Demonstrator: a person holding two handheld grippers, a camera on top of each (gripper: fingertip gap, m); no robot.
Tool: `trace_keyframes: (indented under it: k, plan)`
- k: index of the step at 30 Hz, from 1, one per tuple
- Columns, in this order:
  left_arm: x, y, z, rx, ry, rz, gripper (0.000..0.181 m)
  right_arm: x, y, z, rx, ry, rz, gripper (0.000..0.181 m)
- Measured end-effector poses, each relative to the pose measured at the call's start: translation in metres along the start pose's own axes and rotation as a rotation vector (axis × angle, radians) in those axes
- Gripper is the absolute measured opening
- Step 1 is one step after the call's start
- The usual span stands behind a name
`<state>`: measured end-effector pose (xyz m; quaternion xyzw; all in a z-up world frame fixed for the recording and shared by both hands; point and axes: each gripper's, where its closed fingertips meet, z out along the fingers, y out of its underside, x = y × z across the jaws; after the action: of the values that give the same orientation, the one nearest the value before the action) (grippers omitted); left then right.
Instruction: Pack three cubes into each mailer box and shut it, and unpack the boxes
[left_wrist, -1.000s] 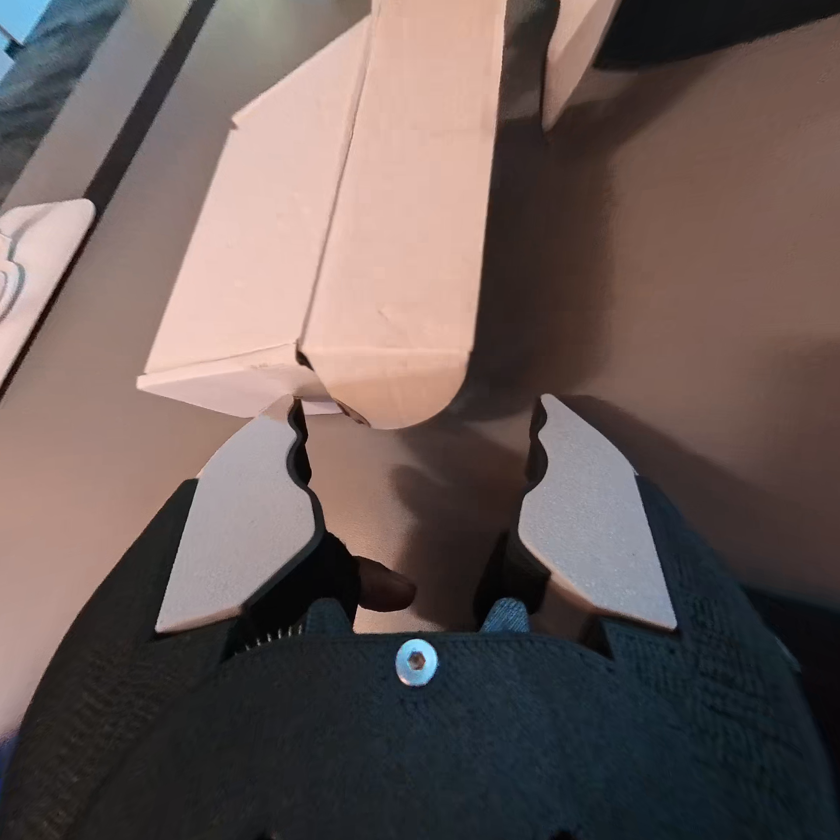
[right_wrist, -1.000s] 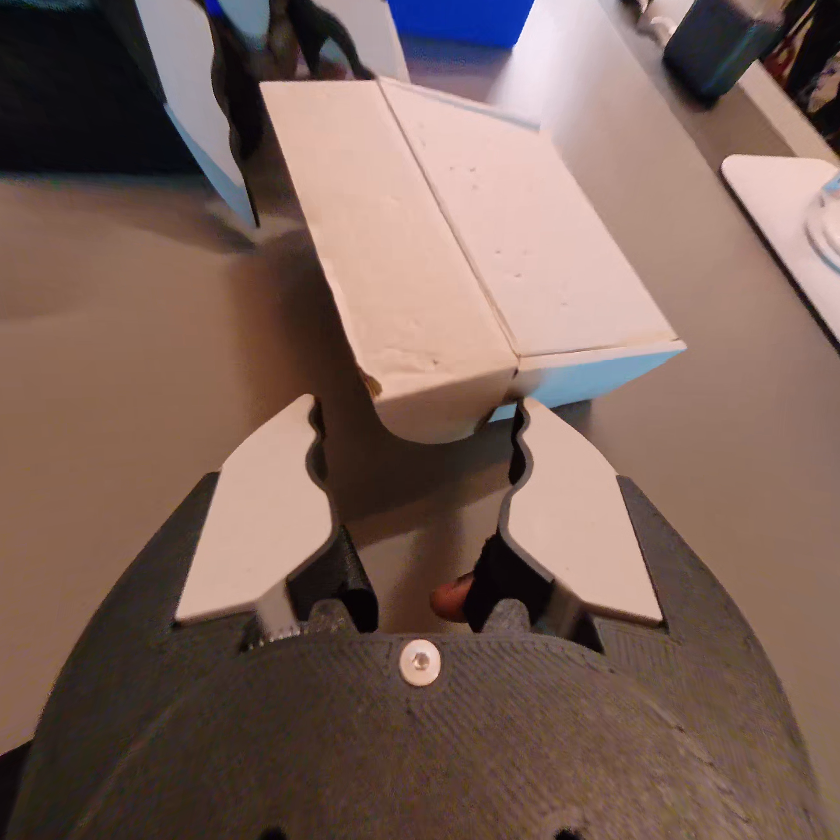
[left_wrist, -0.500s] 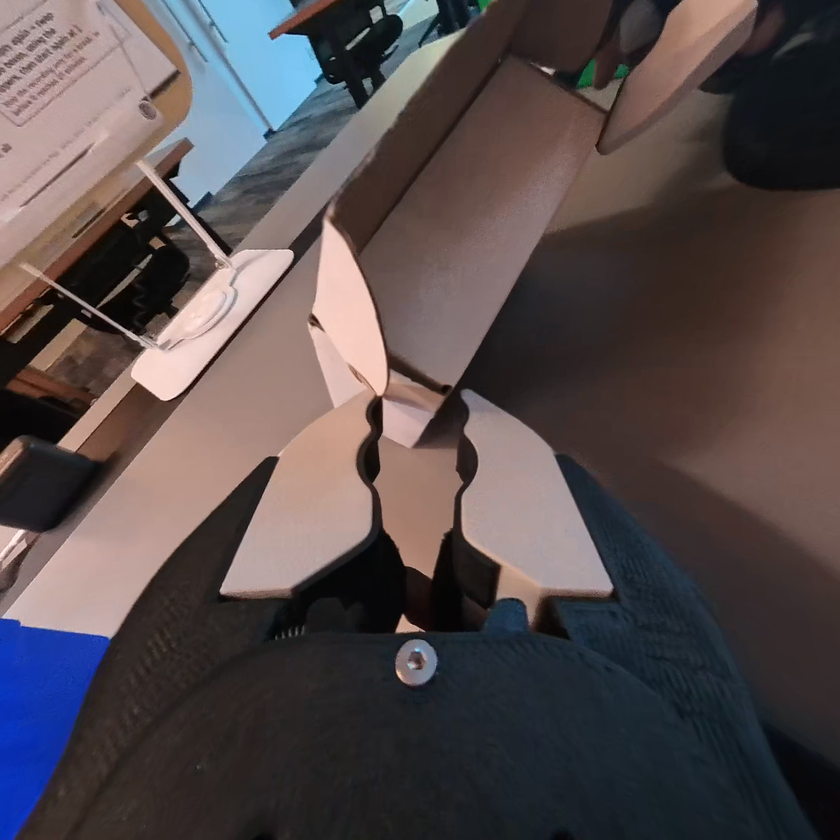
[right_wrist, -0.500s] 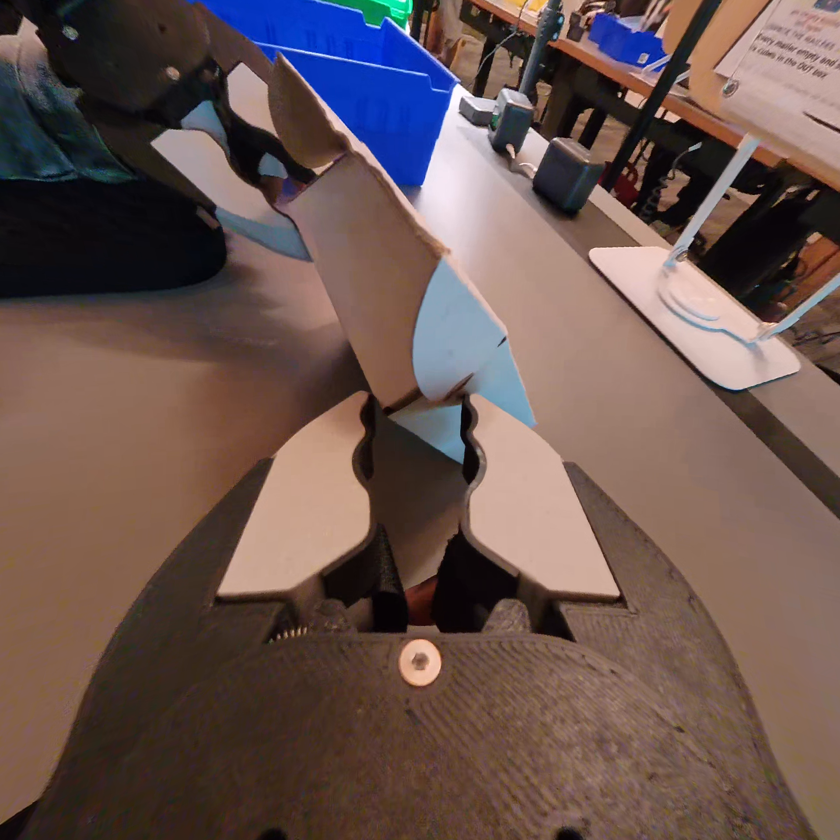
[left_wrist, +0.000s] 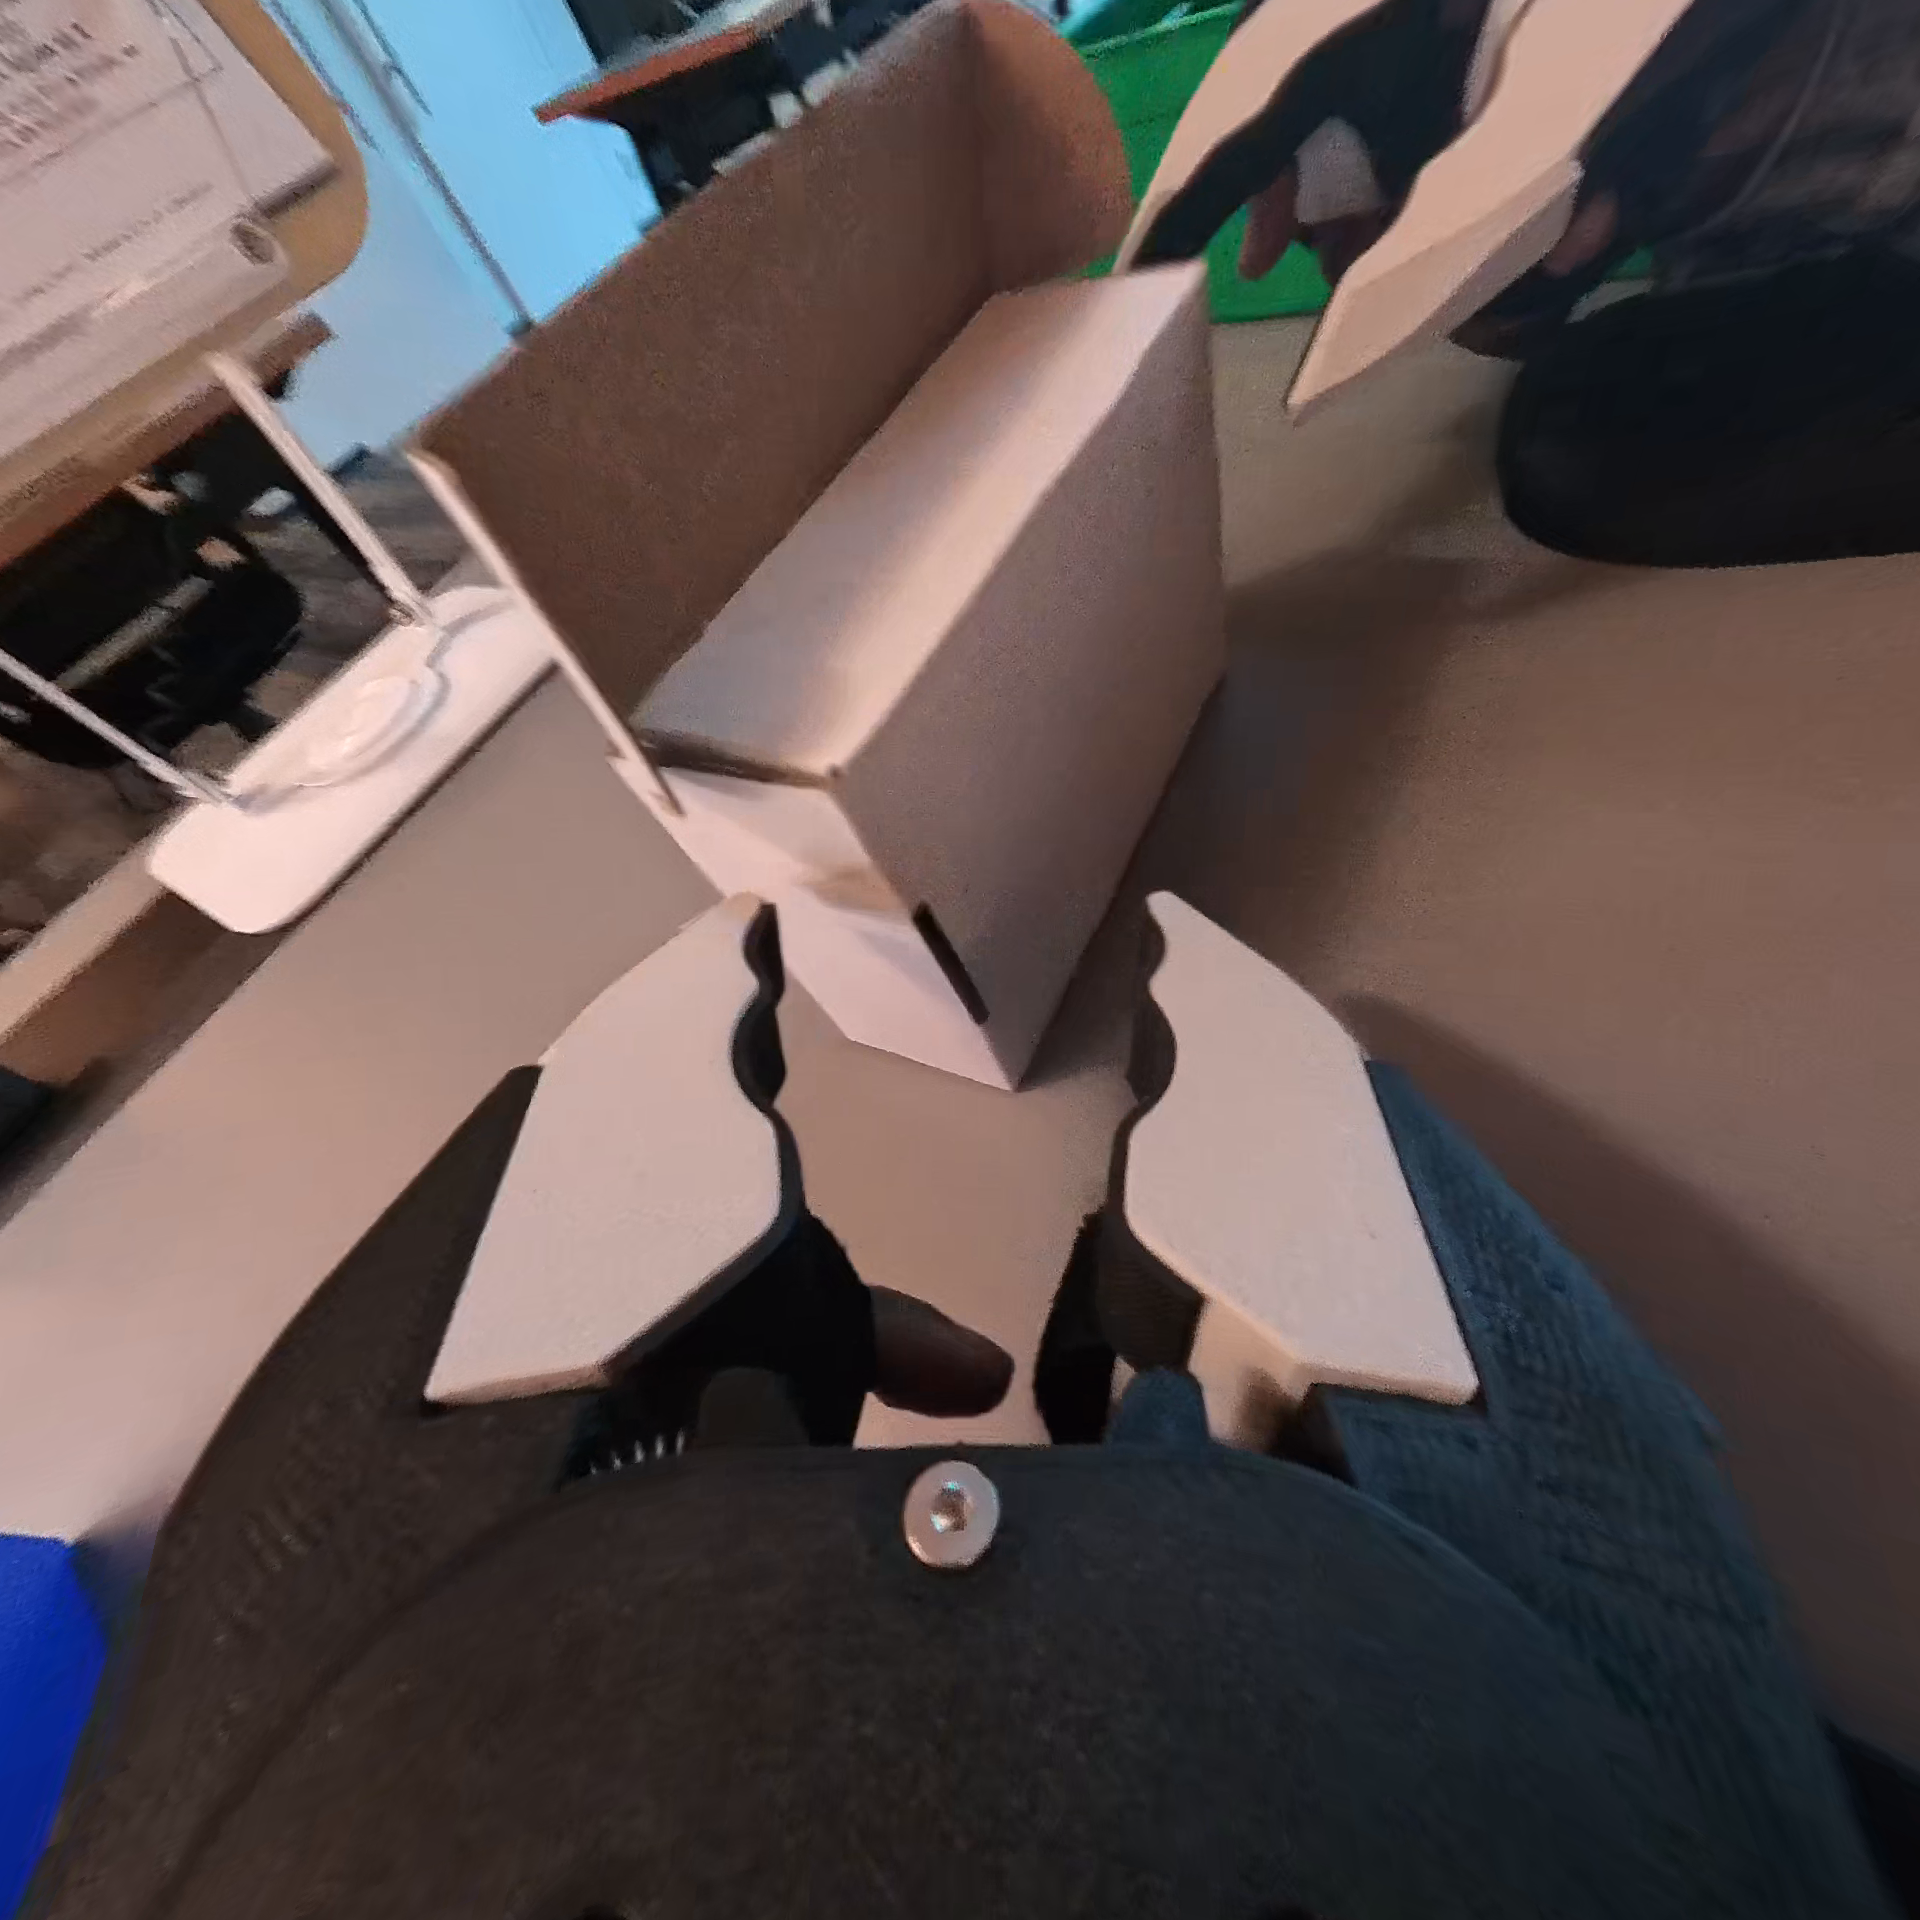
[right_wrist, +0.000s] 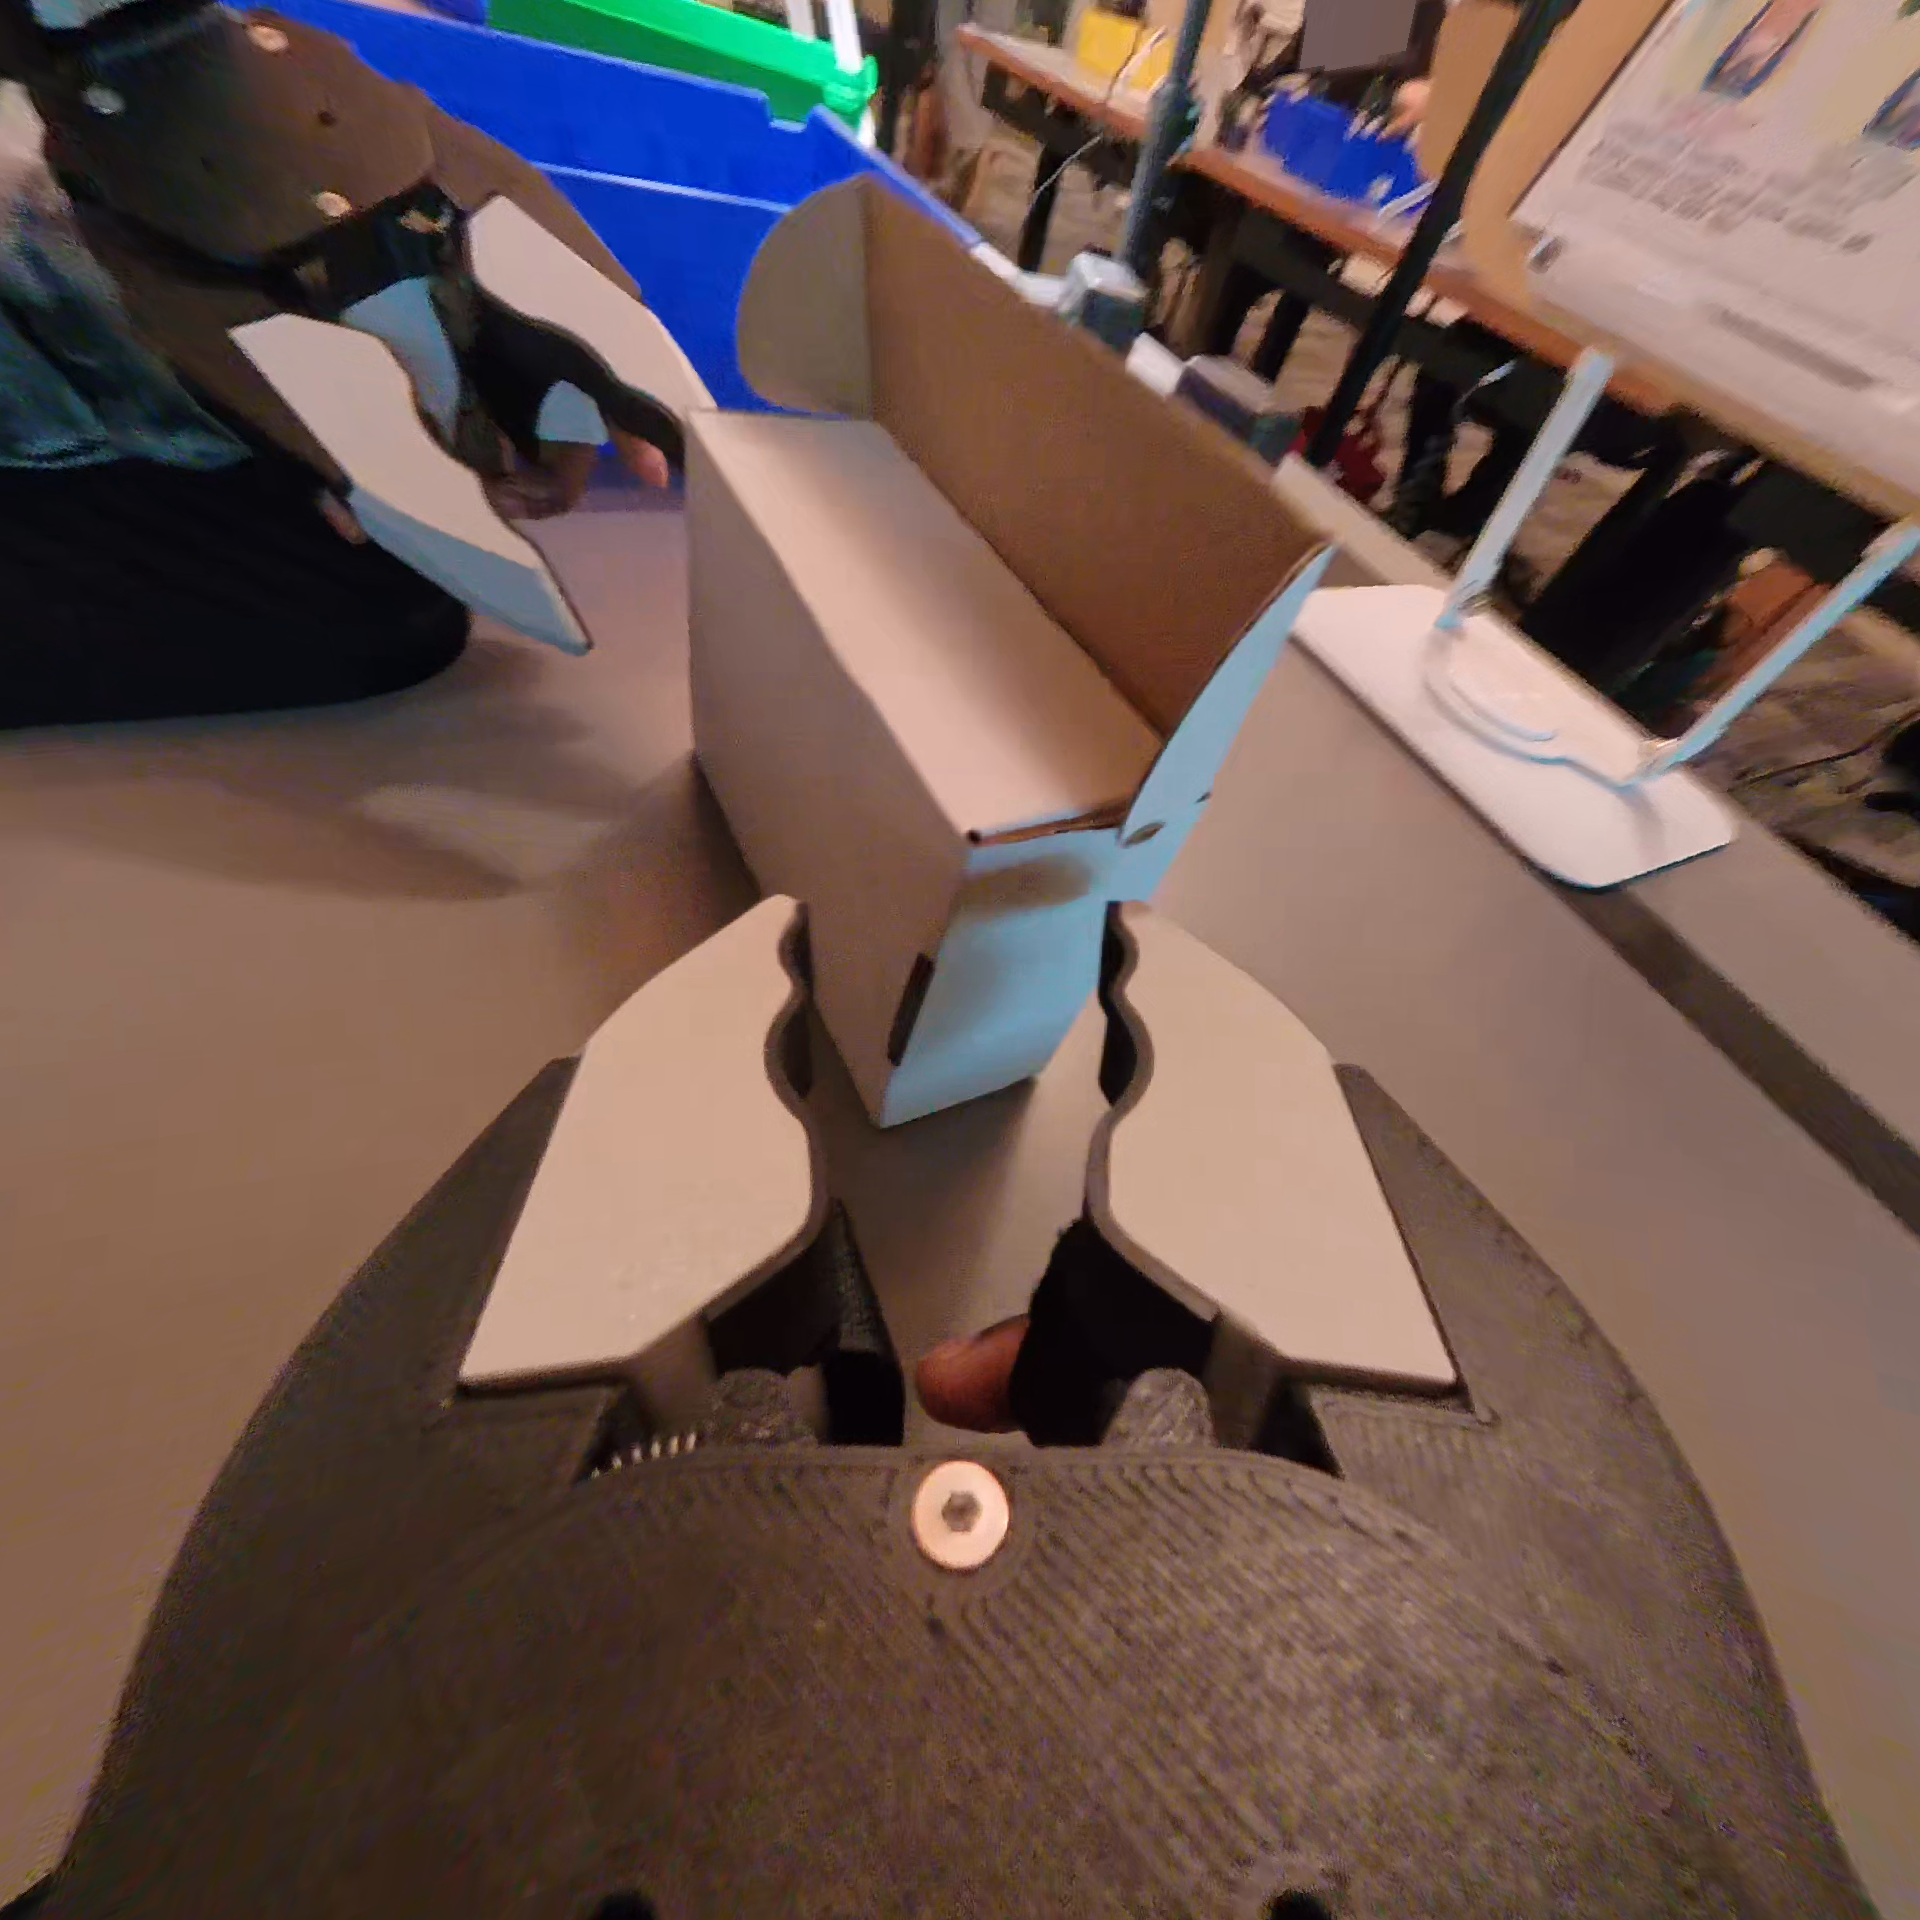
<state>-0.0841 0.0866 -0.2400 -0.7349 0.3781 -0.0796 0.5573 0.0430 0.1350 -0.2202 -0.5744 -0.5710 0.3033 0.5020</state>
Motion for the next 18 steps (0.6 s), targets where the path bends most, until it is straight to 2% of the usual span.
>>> trace_keyframes:
  k: [3, 6, 11, 18]
  plan:
    - [-0.017, -0.014, -0.003, 0.079, -0.146, 0.084, 0.076, 0.010, -0.013, -0.003, 0.062, 0.109, -0.102, 0.062]
    - [-0.027, -0.023, -0.006, 0.124, -0.217, 0.089, 0.077, 0.012, -0.022, -0.003, 0.092, 0.156, -0.160, 0.062]
    - [-0.016, -0.040, -0.006, 0.193, -0.156, 0.135, 0.071, 0.006, -0.026, -0.001, 0.101, 0.152, -0.235, 0.053]
    - [-0.016, -0.048, 0.005, 0.170, -0.123, 0.105, 0.071, 0.009, -0.026, 0.001, 0.089, 0.170, -0.247, 0.049]
